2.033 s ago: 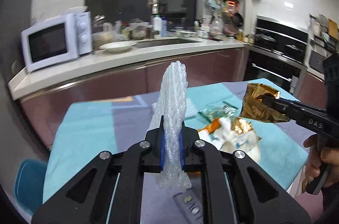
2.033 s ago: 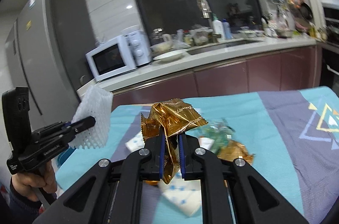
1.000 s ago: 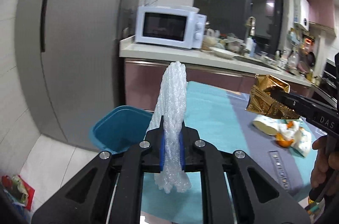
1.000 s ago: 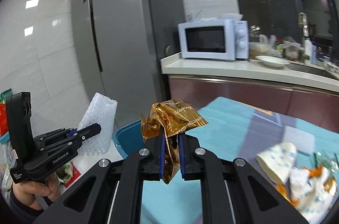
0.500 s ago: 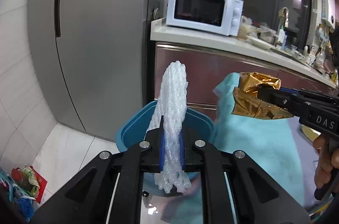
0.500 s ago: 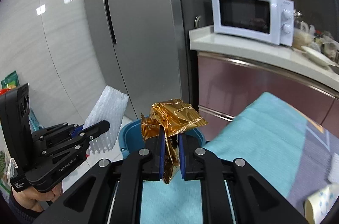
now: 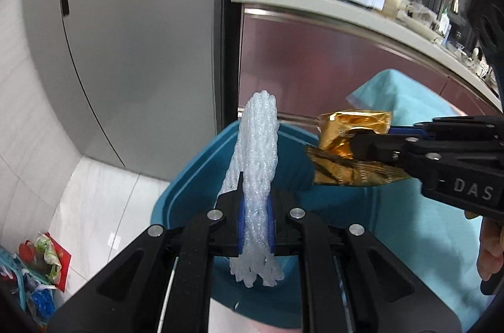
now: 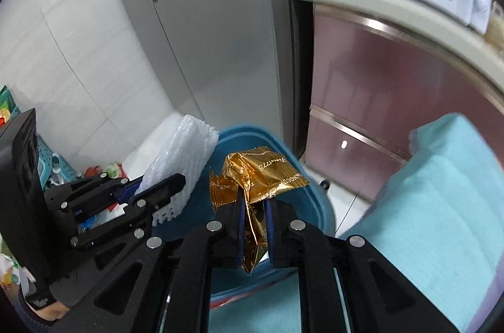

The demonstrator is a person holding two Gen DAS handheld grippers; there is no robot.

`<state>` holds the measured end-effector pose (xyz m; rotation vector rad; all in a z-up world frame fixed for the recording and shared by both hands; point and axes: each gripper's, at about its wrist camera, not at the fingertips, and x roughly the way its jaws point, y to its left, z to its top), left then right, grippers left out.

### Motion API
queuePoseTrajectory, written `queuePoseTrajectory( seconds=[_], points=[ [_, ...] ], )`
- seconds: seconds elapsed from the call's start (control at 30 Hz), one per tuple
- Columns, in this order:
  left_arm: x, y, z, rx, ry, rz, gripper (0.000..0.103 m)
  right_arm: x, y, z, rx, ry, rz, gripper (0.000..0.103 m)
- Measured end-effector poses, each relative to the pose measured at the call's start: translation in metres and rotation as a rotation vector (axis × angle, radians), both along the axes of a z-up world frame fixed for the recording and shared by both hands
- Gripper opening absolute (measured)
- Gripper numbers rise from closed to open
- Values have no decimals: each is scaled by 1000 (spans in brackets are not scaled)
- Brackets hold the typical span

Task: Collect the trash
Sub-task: 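Carry the gold wrapper and foam net in both tools over the blue bin, then open both tools to drop the wrapper and foam net into the bin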

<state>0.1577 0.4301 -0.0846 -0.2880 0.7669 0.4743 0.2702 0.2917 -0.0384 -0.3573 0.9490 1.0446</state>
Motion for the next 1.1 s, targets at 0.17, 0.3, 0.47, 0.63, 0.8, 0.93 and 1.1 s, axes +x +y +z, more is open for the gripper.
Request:
queuePoseTrajectory(
  seconds=[0.17,0.3,0.47,0.63,0.8,0.93,1.1],
  points=[
    [17,8,-24,-41,42,1,11,14,27,-26,-100,43,23,10],
    [26,14,-41,-77,86,4,11,23,42,-46,-159,99,35,10],
    [39,20,-58,-127,128,4,11,23,54,-60,-223,123,50,11],
    [44,18,-71,-147,156,-1,13,21,63,-70,-283,134,66,23],
    [50,19,-75,-142,170,8,32,15,65,-68,-288,136,65,30],
    [46,18,-74,-142,165,21,53,18,60,-69,-262,149,54,30],
    [37,16,-60,-121,133,31,67,22,54,-67,-242,155,39,33]
  ],
)
